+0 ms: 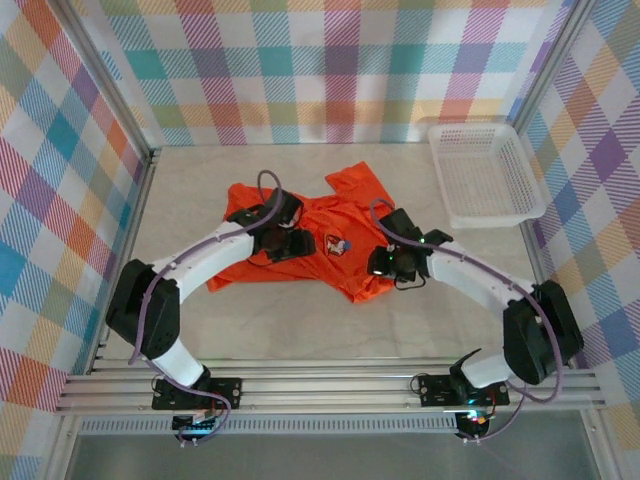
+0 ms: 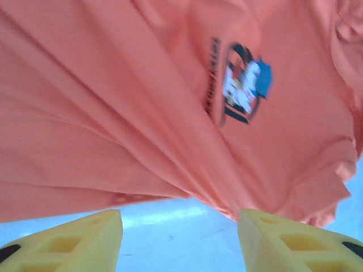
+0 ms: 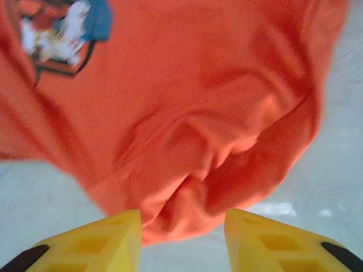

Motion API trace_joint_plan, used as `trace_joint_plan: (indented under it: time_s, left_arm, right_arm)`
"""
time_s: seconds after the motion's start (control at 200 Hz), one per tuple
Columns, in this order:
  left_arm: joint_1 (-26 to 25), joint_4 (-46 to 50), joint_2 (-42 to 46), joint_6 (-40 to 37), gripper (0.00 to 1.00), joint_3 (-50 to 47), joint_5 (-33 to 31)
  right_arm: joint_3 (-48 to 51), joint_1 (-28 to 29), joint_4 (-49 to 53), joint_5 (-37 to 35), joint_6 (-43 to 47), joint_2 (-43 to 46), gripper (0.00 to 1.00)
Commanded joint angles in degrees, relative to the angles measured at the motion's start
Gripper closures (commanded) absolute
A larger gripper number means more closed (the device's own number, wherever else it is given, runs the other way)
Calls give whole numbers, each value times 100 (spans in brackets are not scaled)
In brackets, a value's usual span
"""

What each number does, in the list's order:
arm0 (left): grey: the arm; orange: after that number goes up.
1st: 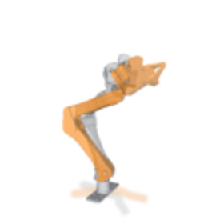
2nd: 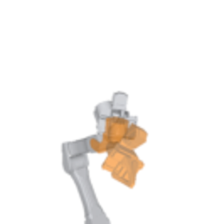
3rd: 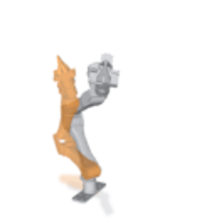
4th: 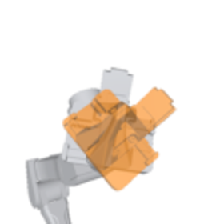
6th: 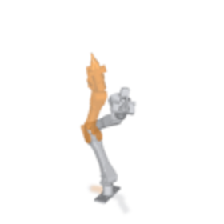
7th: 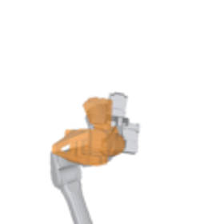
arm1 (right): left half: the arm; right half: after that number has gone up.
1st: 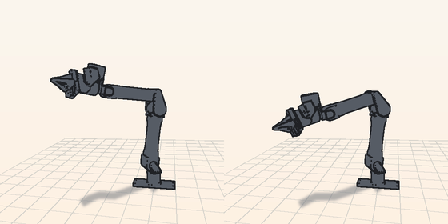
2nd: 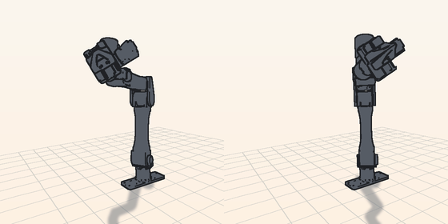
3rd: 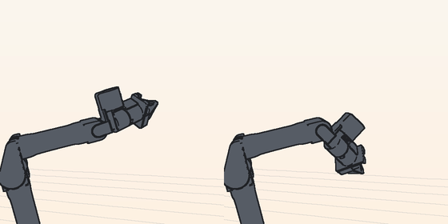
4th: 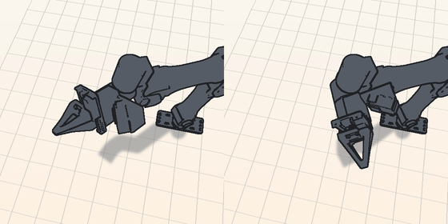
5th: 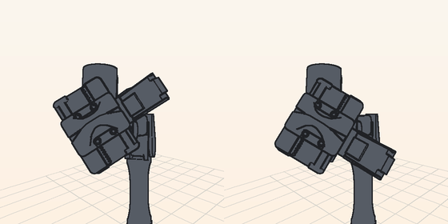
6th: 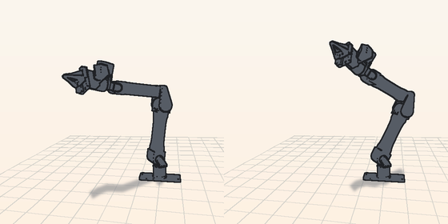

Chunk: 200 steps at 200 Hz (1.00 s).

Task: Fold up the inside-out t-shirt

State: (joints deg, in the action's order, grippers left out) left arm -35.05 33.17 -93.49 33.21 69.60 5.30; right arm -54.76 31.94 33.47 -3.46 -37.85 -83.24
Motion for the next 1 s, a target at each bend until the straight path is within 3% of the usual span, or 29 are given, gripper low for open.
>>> trace_joint_plan:
  time_s: [0.0, 0.21, 0.37, 0.5, 0.805, 0.88, 0.995]
  left_arm:
    - [-432, -129, -283, -105, 44, 133, 229]
    - [-1318, -285, -862, -1139, 35, 379, 533]
    - [-1408, -885, -1056, -1087, 32, 341, 709]
    - [-1488, -944, -1375, -1174, 32, 726, 617]
    - [-1514, -666, -2327, -1562, 37, 1529, 575]
    - [-1514, -667, -2493, -1572, 41, 1671, 556]
    - [-1514, -534, -2712, -1577, 66, 1943, 502]
  right_arm:
    - [-166, -45, 166, -33, 244, -481, 59]
    - [588, -483, -160, 295, 4, -26, 61]
    - [1121, -1080, -193, 517, 72, 482, 63]
    - [1341, -1195, -183, 570, 76, 769, 69]
    - [1491, -1343, -385, 940, 56, 887, 69]
    - [1507, -1340, -487, 1050, 3, 833, 70]
    - [1520, -1342, -500, 1136, -3, 840, 73]
